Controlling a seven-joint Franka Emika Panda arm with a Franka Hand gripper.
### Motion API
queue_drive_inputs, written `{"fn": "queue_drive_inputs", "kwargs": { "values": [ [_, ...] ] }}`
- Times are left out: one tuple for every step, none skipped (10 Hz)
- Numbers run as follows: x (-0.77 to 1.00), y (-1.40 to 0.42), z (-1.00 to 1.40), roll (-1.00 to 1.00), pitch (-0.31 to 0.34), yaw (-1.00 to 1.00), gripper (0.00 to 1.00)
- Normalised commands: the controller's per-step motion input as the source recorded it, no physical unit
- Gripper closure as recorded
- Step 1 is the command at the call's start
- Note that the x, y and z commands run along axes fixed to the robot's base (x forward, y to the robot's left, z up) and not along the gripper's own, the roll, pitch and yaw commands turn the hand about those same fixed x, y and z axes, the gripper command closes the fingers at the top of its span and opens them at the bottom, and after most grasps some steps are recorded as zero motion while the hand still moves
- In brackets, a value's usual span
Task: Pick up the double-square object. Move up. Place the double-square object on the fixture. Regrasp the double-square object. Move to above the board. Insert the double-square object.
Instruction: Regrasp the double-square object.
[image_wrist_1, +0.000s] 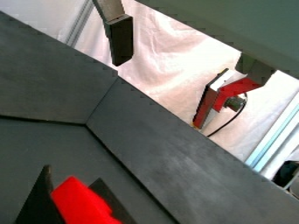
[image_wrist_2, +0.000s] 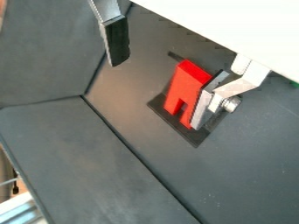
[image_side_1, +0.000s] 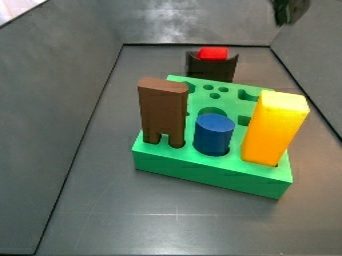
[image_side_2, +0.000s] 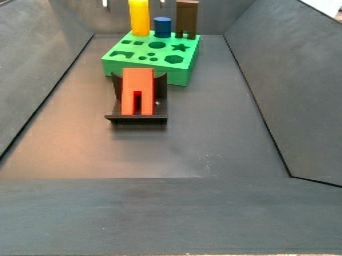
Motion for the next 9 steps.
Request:
{"fn": "queue_drive_inputs", "kwargs": {
  "values": [
    [0.05, 0.07, -1.0, 0.14, 0.027, 0.16, 0.0],
    [0.06, 0.06, -1.0, 0.12, 0.01, 0.16, 0.0],
    [0.07, 0.06, -1.0, 0.1, -0.023, 0.14, 0.0],
    [0.08, 0.05, -1.0, 0.08, -0.058, 0.12, 0.0],
    [0.09, 0.04, -1.0, 0.08, -0.079, 0.09, 0.0],
    [0.09, 0.04, -1.0, 0.07, -0.088, 0.08, 0.0],
    [0.1, 0.04, -1.0, 0.06, -0.098, 0.05, 0.0],
    [0.11, 0.04, -1.0, 0.06, -0.098, 0.03, 0.0],
    [0.11, 0.02, -0.94, 0.06, -0.088, 0.0, 0.0]
  ]
}}
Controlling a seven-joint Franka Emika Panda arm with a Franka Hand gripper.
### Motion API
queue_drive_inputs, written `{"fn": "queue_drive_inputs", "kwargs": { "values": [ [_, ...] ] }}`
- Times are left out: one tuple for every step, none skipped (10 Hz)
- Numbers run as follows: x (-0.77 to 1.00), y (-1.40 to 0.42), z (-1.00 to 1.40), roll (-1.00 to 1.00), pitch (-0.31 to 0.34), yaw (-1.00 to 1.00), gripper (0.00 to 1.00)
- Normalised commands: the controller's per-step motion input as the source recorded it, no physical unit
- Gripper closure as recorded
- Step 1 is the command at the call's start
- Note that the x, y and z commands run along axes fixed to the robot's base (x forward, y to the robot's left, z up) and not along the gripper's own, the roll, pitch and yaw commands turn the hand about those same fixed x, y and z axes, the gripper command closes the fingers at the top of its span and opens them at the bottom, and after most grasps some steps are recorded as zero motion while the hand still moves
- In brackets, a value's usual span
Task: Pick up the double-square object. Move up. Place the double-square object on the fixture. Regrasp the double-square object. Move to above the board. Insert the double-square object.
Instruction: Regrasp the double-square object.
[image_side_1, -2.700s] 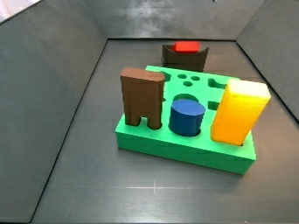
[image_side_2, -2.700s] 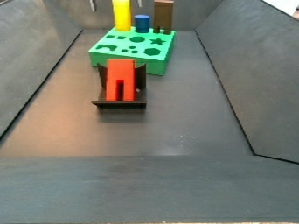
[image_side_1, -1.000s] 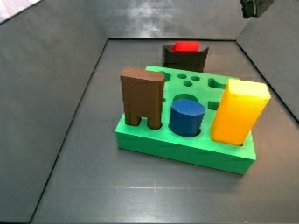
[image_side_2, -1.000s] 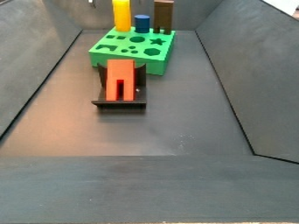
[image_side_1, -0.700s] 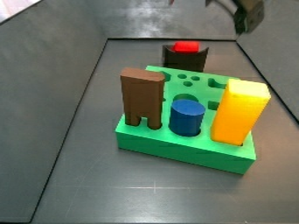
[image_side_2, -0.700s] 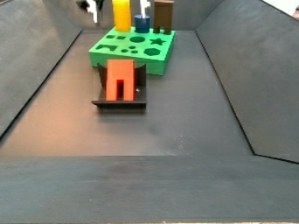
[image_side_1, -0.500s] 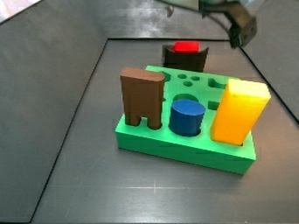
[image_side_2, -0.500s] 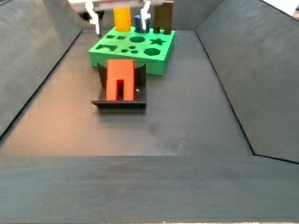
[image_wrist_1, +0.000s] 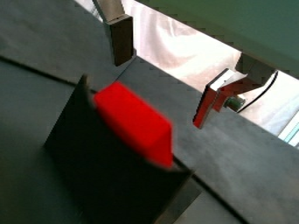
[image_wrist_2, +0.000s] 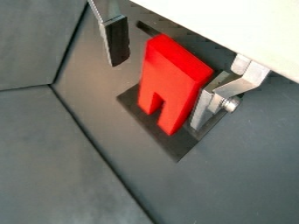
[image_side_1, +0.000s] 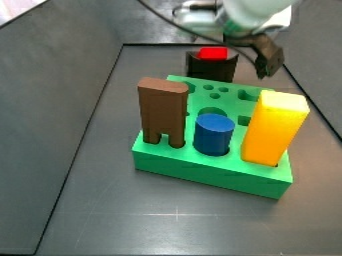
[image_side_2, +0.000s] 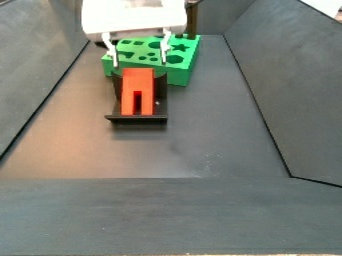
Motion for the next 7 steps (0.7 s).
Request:
{"fn": "queue_drive_inputs", "kwargs": {
  "values": [
    [0.1, 0.02, -0.79, 0.07, -0.069, -0.01, 0.0],
    [0.09, 0.01, -0.59, 0.07, -0.051, -0.02, 0.0],
    [0.08, 0.0, -0.5, 0.06, -0.042, -0.03, 0.0],
    [0.06, 0.0, -0.34, 0.06, -0.022, -0.04, 0.0],
    [0.05, 0.0, -0.34, 0.07, -0.013, -0.05, 0.0],
    [0.05, 0.01, -0.34, 0.08, -0.01, -0.05, 0.0],
    [0.04, 0.01, -0.34, 0.08, -0.009, -0.04, 0.0]
  ]
}}
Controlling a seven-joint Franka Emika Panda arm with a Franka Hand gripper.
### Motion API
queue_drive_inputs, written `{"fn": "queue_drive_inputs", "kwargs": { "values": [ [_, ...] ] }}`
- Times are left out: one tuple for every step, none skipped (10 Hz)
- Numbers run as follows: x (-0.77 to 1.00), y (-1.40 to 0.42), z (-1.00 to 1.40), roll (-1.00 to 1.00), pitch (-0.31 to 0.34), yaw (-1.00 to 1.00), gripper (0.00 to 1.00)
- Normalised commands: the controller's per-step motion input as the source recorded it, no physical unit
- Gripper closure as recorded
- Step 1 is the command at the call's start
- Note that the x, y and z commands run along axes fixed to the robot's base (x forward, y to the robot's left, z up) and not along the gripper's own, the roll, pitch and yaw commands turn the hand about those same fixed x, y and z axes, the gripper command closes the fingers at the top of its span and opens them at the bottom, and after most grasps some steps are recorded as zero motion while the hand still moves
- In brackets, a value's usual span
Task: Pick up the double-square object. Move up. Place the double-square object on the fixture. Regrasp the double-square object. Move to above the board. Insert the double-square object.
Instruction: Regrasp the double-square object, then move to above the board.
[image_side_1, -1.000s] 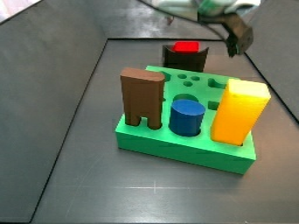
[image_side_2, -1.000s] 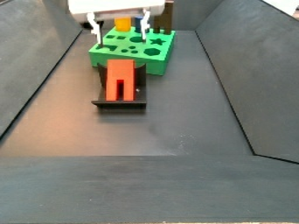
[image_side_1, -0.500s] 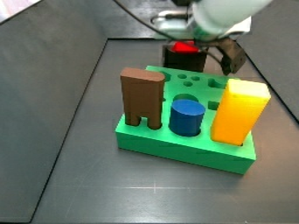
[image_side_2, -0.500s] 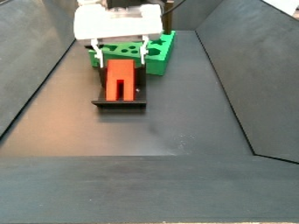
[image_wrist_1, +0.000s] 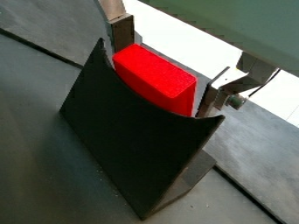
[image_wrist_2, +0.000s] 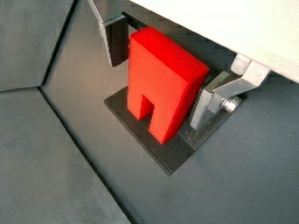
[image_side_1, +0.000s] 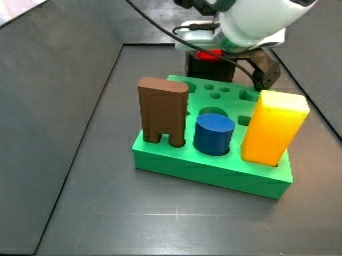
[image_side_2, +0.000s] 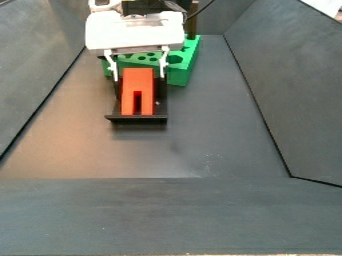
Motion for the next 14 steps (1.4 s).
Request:
{"fn": "queue_drive_inputs", "kwargs": {
  "values": [
    [0.04, 0.01, -0.34, 0.08, -0.006, -0.04, 0.0],
    [0.04, 0.01, -0.34, 0.08, -0.005, -0.04, 0.0],
    [0.0, 0.0, -0.5, 0.0, 0.0, 0.0, 1.0],
    [-0.05, -0.08, 1.0, -0.21, 0.079, 0.05, 1.0],
    [-0.05, -0.08, 1.0, -0.21, 0.077, 0.05, 1.0],
    [-0.05, -0.08, 1.0, -0.19, 0.067, 0.05, 1.0],
    [-0.05, -0.07, 1.0, -0.15, 0.041, 0.06, 1.0],
    [-0.05, -0.07, 1.0, -0.12, 0.028, 0.06, 1.0],
    [-0.05, -0.06, 1.0, -0.08, 0.013, 0.05, 1.0],
    [-0.05, -0.06, 1.0, -0.06, 0.005, 0.05, 1.0],
    [-0.05, -0.05, 1.0, -0.06, 0.001, 0.04, 1.0],
    [-0.06, -0.05, 1.0, -0.05, -0.005, 0.03, 1.0],
    [-0.06, -0.05, 1.0, -0.05, -0.01, 0.02, 1.0],
    [-0.06, -0.04, 1.0, -0.05, -0.009, 0.01, 1.0]
  ]
}}
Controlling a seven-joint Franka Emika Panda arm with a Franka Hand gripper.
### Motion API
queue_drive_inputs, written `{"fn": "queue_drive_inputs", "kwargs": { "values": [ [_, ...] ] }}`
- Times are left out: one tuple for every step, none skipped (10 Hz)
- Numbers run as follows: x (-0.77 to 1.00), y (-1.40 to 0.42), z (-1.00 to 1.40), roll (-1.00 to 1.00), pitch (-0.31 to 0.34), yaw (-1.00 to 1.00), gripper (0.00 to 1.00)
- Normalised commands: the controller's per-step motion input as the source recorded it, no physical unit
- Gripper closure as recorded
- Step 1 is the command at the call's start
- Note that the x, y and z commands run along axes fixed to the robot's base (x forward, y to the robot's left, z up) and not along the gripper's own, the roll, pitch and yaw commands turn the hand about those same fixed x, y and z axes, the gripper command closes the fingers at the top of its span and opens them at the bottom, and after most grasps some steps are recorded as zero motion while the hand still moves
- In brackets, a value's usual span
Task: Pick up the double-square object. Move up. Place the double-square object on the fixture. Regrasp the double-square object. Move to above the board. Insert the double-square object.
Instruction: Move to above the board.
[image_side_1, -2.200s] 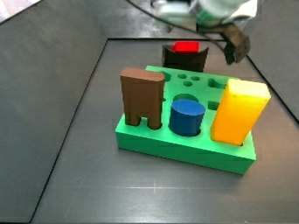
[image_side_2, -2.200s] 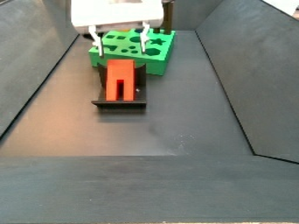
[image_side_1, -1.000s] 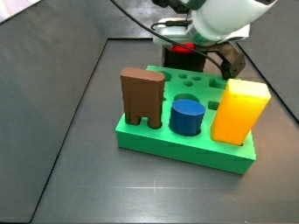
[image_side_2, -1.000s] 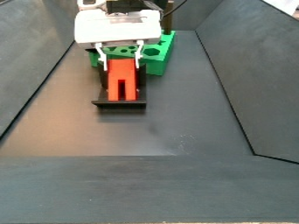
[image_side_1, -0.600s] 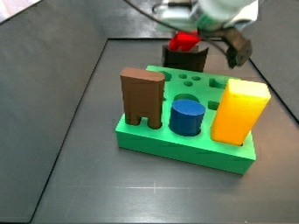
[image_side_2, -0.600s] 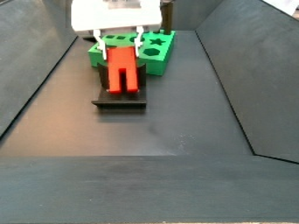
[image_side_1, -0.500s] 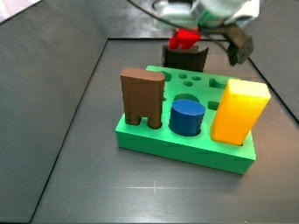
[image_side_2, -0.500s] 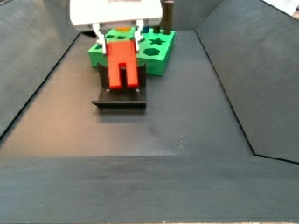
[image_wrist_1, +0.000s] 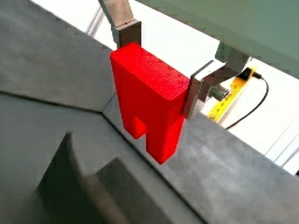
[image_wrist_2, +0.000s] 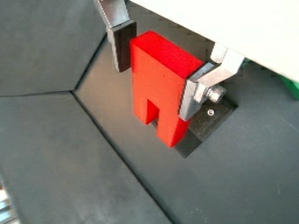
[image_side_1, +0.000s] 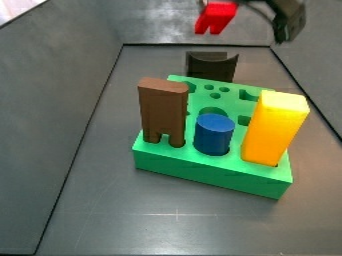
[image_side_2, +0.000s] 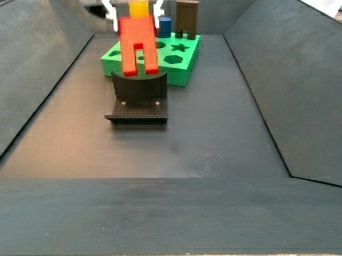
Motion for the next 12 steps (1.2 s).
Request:
{"fn": "queue_drive_inputs", "kwargs": {
  "values": [
    [-0.06, -0.04, 1.0, -0.05, -0.001, 0.0, 1.0],
    [-0.07, -0.04, 1.0, -0.05, 0.004, 0.0, 1.0],
    [-0.07, -0.03, 1.0, -0.06, 0.009, -0.01, 1.0],
    [-0.07, -0.03, 1.0, -0.06, 0.016, -0.01, 1.0],
    [-0.08, -0.02, 1.0, -0.06, 0.023, 0.0, 1.0],
    [-0.08, -0.02, 1.0, -0.07, 0.029, 0.0, 1.0],
    [-0.06, -0.01, 0.79, -0.07, 0.032, 0.0, 1.0],
    [-0.04, -0.01, 0.56, -0.06, 0.048, 0.0, 1.0],
    [-0.03, -0.01, 0.39, -0.06, 0.057, 0.01, 1.0],
    [-0.02, -0.01, 0.28, -0.06, 0.067, 0.01, 1.0],
    [-0.56, -1.0, 0.24, -1.0, -0.053, -0.14, 1.0],
    [-0.56, -1.0, 0.23, -1.0, -0.061, -0.14, 1.0]
  ]
}}
